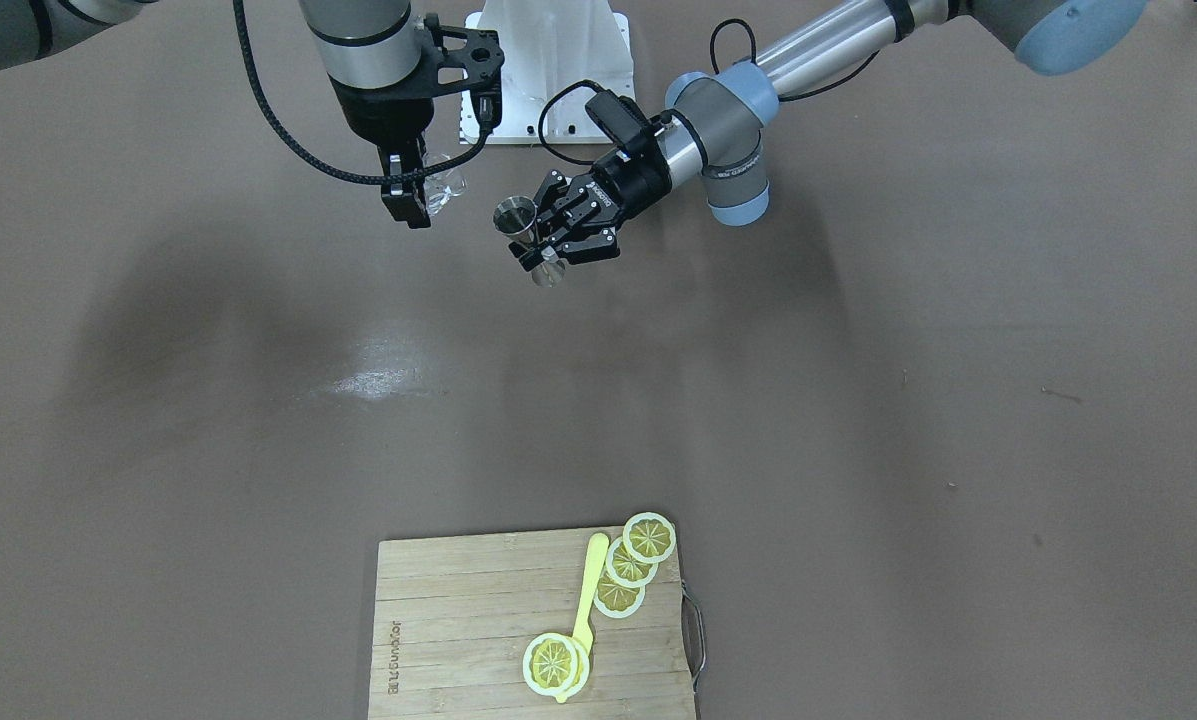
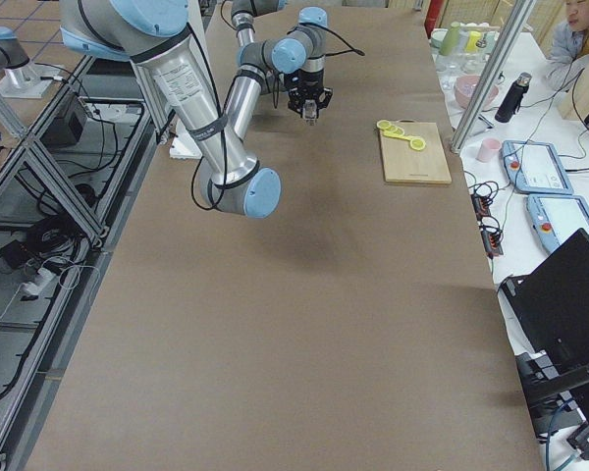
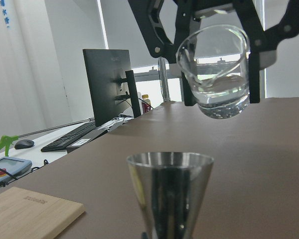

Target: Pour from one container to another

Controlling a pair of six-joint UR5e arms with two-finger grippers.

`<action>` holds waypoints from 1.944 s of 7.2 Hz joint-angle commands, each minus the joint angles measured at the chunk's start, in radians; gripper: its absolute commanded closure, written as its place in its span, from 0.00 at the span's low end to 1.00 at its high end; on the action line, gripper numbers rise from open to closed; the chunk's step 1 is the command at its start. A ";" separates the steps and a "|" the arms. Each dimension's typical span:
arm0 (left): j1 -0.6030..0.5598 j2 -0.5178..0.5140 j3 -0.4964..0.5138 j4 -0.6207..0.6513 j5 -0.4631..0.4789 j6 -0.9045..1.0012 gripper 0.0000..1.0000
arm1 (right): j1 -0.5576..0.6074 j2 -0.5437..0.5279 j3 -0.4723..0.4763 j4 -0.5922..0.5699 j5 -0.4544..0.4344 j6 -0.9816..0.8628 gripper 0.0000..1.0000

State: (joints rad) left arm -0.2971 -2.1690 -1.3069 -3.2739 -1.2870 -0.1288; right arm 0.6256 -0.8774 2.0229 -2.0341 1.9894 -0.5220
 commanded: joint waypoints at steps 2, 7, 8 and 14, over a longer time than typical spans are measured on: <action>0.001 0.000 0.000 -0.001 0.000 0.000 1.00 | -0.009 -0.002 -0.003 0.003 -0.012 -0.019 1.00; 0.001 0.000 0.002 0.000 0.000 0.000 1.00 | -0.020 0.047 -0.041 -0.024 -0.009 -0.018 1.00; 0.001 0.000 0.002 0.000 0.000 0.000 1.00 | -0.021 0.051 -0.044 -0.037 -0.009 -0.018 1.00; 0.001 0.000 0.002 0.000 0.000 0.000 1.00 | -0.024 0.112 -0.072 -0.187 -0.009 -0.018 1.00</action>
State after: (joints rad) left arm -0.2961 -2.1691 -1.3054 -3.2735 -1.2870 -0.1289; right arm 0.6014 -0.7759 1.9519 -2.1908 1.9807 -0.5412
